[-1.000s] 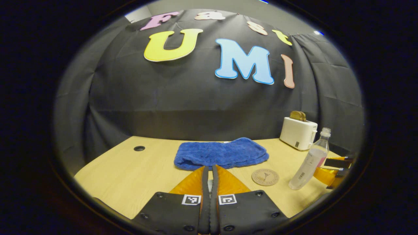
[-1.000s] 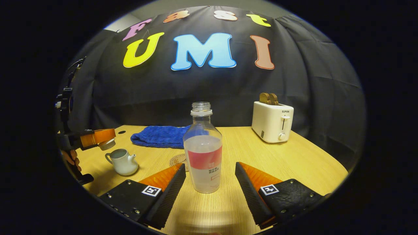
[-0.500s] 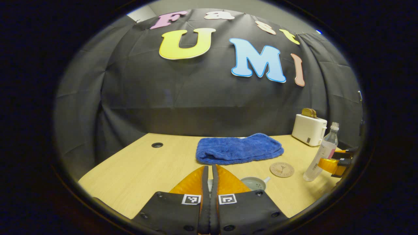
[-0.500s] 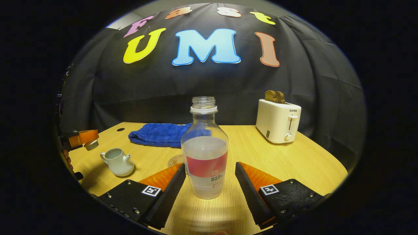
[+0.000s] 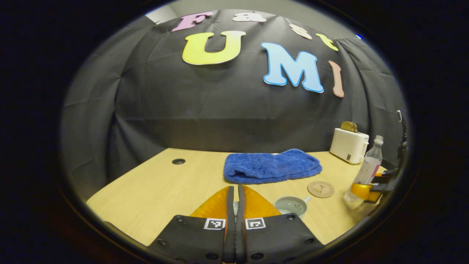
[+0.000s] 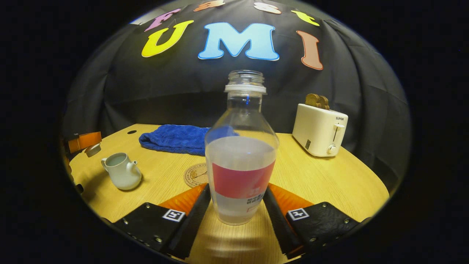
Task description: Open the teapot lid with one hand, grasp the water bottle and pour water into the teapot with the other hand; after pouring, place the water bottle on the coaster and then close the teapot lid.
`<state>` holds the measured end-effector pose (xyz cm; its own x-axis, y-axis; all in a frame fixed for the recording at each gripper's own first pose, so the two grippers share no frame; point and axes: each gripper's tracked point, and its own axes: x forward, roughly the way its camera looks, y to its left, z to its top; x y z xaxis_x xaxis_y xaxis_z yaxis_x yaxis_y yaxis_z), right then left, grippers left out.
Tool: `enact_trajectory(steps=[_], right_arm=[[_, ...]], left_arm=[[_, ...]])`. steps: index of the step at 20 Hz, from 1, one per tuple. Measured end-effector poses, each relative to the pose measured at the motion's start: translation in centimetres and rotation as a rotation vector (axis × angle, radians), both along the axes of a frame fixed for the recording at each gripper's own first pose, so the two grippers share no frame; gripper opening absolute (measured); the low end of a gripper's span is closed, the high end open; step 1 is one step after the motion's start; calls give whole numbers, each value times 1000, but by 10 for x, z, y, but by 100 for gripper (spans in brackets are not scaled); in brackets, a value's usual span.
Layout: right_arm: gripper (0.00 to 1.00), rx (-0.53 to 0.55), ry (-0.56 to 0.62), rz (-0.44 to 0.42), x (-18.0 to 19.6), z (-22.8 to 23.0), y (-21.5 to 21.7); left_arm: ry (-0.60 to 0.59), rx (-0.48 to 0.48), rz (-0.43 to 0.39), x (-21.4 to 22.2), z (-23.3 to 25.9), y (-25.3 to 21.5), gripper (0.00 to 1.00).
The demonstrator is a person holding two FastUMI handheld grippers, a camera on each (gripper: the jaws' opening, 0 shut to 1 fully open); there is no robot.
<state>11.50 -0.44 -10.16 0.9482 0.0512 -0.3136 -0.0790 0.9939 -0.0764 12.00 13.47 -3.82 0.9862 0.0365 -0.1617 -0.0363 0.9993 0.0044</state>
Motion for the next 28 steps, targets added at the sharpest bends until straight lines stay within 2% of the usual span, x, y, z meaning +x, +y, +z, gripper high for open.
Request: enact_trajectory(steps=[2, 6, 11, 18, 22, 28], right_arm=[[78, -25, 2, 1, 2, -1, 1], [77, -145, -12, 5, 3, 10, 4], [76, -466, -90, 11, 13, 33, 7], [76, -917, -232, 68, 31, 63, 35], [76, -1109, -304, 120, 38, 70, 55], [76, -1331, -370, 174, 40, 70, 74]], left_arm=[[5, -5, -6, 1, -5, -1, 7], [19, -19, -7, -3, -13, 3, 7], [11, -17, -2, -6, -9, 7, 5], [-3, -12, 12, -9, -6, 16, 7], [-5, -18, 11, -9, -6, 17, 6], [-17, -21, 18, -12, -1, 21, 5]])
